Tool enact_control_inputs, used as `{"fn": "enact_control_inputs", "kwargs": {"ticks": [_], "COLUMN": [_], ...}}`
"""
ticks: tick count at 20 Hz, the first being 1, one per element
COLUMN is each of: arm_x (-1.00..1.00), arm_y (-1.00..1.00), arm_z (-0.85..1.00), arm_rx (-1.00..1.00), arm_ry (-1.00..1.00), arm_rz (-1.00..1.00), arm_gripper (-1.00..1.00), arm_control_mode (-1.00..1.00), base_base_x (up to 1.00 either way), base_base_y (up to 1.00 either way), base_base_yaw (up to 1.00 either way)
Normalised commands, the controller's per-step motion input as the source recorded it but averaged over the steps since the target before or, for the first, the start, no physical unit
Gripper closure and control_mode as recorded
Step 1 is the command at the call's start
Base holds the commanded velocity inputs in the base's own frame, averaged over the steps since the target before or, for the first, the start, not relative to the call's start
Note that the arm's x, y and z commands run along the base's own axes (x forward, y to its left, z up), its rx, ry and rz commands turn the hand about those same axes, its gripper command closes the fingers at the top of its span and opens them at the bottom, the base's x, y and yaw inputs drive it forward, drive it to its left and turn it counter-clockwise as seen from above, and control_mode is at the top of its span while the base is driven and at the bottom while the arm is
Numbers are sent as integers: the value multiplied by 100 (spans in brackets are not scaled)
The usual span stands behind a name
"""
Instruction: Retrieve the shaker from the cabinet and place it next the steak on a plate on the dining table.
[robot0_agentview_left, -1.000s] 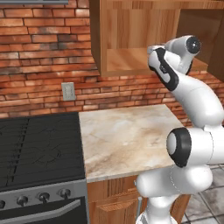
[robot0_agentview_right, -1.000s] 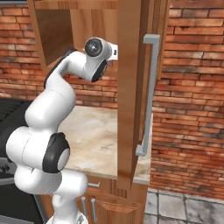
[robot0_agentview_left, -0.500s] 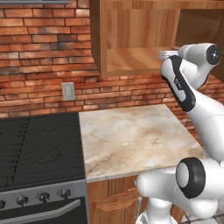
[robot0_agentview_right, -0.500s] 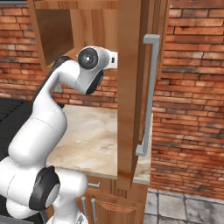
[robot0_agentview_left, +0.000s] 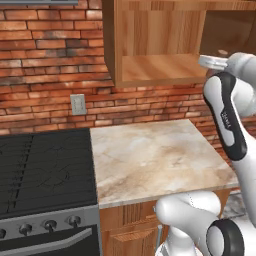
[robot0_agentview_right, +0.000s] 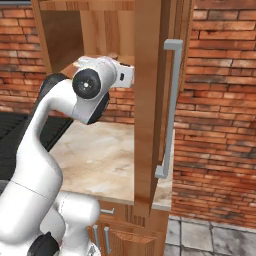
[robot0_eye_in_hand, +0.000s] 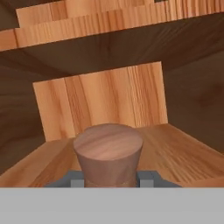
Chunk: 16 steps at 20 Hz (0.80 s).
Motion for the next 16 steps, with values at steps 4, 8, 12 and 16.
{"fn": "enact_control_inputs", "kwargs": {"ticks": [4, 8, 12, 16], "arm_x": [-100, -100, -100, -100], "arm_y": [12, 38, 27, 4], "arm_z": [61, 44, -4, -76], "arm_rx": [2, 0, -4, -12], "arm_ry": [15, 29, 10, 0], "arm_rz": [5, 7, 7, 2], "arm_gripper": [100, 100, 100, 100], "arm_control_mode": [-100, -100, -100, -100], "base_base_x": [0, 0, 0, 0], "base_base_y": [0, 0, 0, 0], "base_base_yaw": [0, 0, 0, 0]}}
